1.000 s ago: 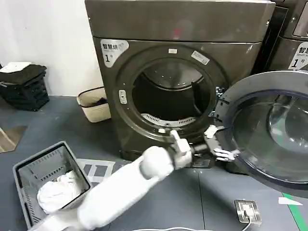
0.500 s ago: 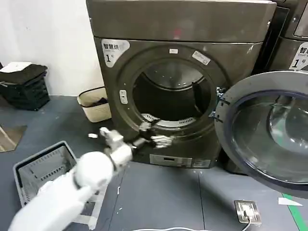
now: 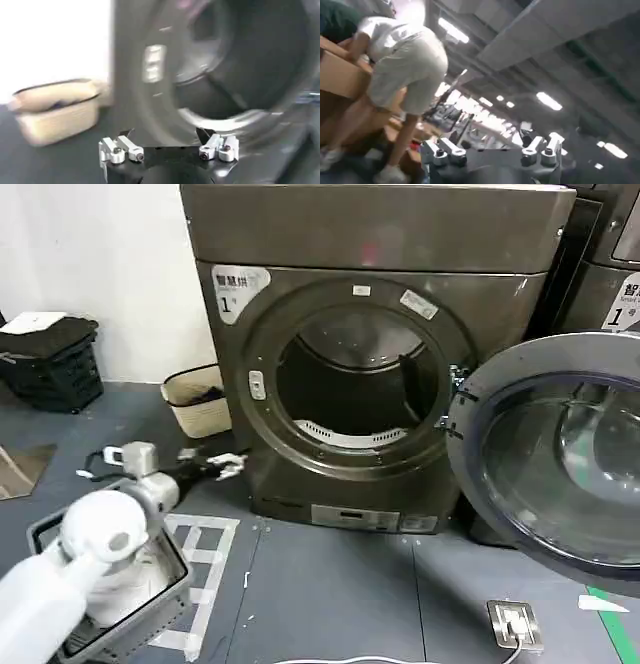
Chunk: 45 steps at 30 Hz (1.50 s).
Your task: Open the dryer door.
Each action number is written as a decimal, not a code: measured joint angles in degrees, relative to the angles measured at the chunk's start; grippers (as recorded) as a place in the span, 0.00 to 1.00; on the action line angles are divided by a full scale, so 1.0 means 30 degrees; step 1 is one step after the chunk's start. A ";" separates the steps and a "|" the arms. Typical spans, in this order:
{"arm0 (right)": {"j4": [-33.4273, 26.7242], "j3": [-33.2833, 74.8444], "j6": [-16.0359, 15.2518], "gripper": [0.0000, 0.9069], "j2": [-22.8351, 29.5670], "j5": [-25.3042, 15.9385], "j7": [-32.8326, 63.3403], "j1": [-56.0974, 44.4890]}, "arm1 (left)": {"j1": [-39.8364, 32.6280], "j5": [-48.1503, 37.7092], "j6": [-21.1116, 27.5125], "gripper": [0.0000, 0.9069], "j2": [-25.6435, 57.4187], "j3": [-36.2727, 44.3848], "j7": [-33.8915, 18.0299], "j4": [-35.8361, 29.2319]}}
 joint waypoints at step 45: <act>-0.0509 -0.0684 0.2279 1.00 0.0528 0.2574 -0.0596 0.0257 | 0.5218 -1.7070 0.1748 1.00 0.4487 -0.1879 -1.1941 0.6291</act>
